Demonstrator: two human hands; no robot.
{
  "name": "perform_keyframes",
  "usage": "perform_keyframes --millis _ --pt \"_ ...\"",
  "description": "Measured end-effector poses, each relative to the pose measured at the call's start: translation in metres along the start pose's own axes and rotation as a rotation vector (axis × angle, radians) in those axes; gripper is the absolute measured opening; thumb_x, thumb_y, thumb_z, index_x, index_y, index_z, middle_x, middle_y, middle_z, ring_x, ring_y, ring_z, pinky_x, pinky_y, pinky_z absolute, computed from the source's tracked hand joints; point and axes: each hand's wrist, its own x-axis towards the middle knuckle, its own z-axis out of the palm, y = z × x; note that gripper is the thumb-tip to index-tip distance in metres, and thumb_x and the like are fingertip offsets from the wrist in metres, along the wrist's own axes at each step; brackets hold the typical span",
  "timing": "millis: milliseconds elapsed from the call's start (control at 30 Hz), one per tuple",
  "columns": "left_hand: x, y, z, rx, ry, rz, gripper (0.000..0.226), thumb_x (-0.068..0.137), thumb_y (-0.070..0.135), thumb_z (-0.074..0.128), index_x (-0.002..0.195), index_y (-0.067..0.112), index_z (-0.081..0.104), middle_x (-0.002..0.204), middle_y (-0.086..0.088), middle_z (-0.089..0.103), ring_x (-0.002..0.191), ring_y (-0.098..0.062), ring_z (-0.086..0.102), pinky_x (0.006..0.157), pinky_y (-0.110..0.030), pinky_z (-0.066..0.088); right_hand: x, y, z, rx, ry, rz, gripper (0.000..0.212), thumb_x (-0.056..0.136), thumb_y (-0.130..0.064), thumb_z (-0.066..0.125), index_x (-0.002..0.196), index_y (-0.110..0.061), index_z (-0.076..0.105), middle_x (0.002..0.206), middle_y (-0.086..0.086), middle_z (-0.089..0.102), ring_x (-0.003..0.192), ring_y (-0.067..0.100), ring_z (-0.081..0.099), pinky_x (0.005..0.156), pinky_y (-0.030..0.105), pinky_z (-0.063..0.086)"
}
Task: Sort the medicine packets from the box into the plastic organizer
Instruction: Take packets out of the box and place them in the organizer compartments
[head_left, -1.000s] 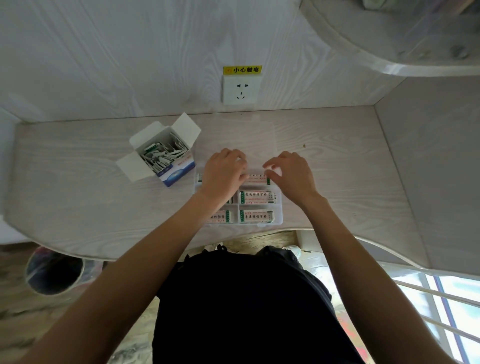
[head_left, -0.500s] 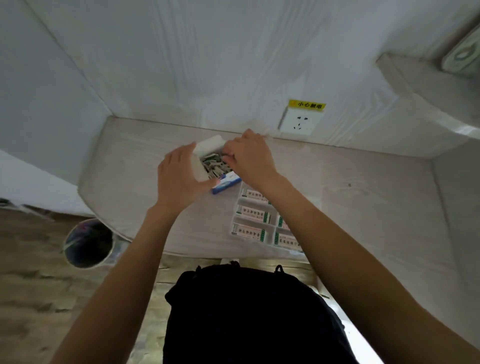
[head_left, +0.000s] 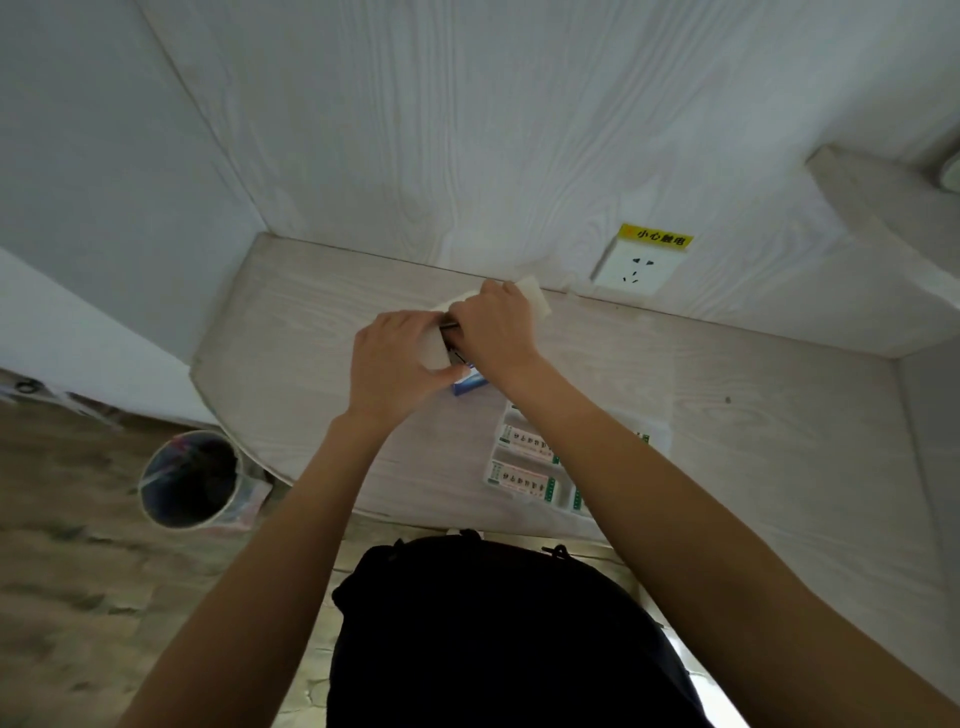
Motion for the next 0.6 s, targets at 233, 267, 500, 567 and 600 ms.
perform_keyframes --millis 233,267,500,567,600 --pt "0.0 0.001 0.005 0.004 0.009 -0.034 0.055 0.058 0.05 0.079 0.103 0.021 0.065 0.099 0.005 0.068 0.094 -0.015 0.061 0.083 -0.02 0.036 -0.001 -0.001 0.002 0.09 0.006 -0.017 0.021 0.089 -0.018 0.05 0.086 -0.019 0.071 0.083 0.003 0.069 0.091 0.023 0.054 0.073 0.029 0.03" --pt "-0.001 0.0 0.006 0.003 0.016 -0.038 0.055 0.058 0.051 0.078 0.103 0.021 0.065 0.1 0.006 0.068 0.094 -0.015 0.061 0.083 -0.02 0.035 -0.001 -0.003 0.003 0.069 0.003 -0.007 0.021 0.09 -0.018 0.05 0.087 -0.02 0.071 0.082 0.002 0.068 0.091 0.021 0.054 0.073 0.028 0.031" --pt "-0.003 0.0 0.01 0.0 0.014 -0.098 0.063 0.061 0.051 0.078 0.114 0.023 0.06 0.114 0.004 0.064 0.109 -0.019 0.055 0.091 -0.036 0.041 -0.019 0.008 -0.013 0.446 0.1 0.144 0.022 0.094 -0.027 0.051 0.095 -0.018 0.07 0.089 0.002 0.07 0.083 0.021 0.062 0.068 0.028 0.036" --pt "-0.004 0.001 0.01 -0.009 0.008 -0.118 0.064 0.065 0.047 0.077 0.119 0.022 0.057 0.121 0.003 0.061 0.114 -0.02 0.052 0.093 -0.037 0.038 -0.03 0.016 -0.019 0.547 0.199 0.209 0.019 0.094 -0.029 0.053 0.097 -0.017 0.068 0.092 0.0 0.069 0.08 0.019 0.063 0.068 0.032 0.048" --pt "-0.004 0.001 0.009 -0.013 0.003 -0.127 0.064 0.066 0.046 0.077 0.122 0.021 0.056 0.123 0.002 0.059 0.115 -0.021 0.051 0.093 -0.037 0.036 -0.034 0.02 -0.02 0.595 0.238 0.23 0.018 0.094 -0.029 0.054 0.097 -0.016 0.066 0.091 0.0 0.069 0.078 0.018 0.064 0.069 0.035 0.051"
